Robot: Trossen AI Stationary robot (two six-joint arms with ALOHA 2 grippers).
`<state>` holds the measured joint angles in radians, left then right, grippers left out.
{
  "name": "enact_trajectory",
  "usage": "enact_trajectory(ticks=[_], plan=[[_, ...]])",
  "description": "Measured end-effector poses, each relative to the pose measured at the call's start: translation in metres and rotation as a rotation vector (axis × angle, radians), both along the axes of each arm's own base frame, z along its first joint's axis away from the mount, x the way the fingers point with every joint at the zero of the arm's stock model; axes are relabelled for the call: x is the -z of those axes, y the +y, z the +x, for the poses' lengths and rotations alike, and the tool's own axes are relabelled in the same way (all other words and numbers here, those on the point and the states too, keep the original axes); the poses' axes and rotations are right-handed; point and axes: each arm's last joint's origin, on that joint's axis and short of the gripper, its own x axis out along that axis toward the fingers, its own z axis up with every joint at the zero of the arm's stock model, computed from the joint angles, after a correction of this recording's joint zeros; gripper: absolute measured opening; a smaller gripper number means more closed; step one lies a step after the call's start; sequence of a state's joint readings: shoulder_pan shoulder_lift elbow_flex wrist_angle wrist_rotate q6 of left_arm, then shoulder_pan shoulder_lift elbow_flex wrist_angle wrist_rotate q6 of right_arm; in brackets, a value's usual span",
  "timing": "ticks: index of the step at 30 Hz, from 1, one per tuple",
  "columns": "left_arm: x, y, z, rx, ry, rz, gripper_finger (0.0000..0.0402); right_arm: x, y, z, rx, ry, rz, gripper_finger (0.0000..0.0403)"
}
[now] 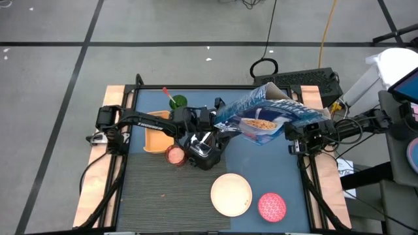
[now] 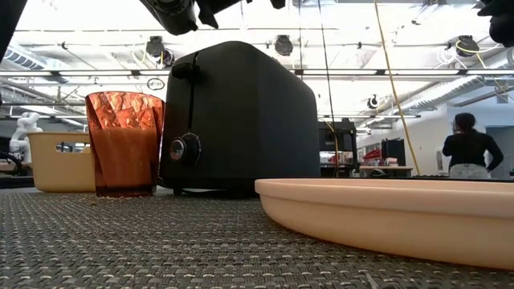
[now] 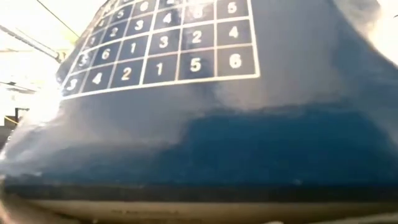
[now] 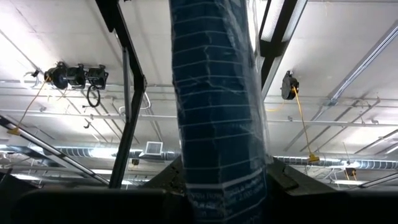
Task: Arrange a breakfast setting
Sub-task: Put the cereal from the blue cereal box into the red bowl
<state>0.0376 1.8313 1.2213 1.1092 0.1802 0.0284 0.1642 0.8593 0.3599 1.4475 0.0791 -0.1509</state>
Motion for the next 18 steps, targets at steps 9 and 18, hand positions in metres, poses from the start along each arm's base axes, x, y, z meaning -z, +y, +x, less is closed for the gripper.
enact_trajectory(ticks=[9, 18], plan=[[0.0000, 0.0001, 0.0000, -0.002, 0.001, -0.001, 0.0323, 0.0000, 0.0000, 0.0000, -0.018, 0.001, 0.014, 0.0090], [-0.0002, 0.0003, 0.0000, -0.004, 0.002, -0.005, 0.0322, 0.0001, 0.0000, 0.0001, -0.026, 0.002, 0.021, 0.0091]])
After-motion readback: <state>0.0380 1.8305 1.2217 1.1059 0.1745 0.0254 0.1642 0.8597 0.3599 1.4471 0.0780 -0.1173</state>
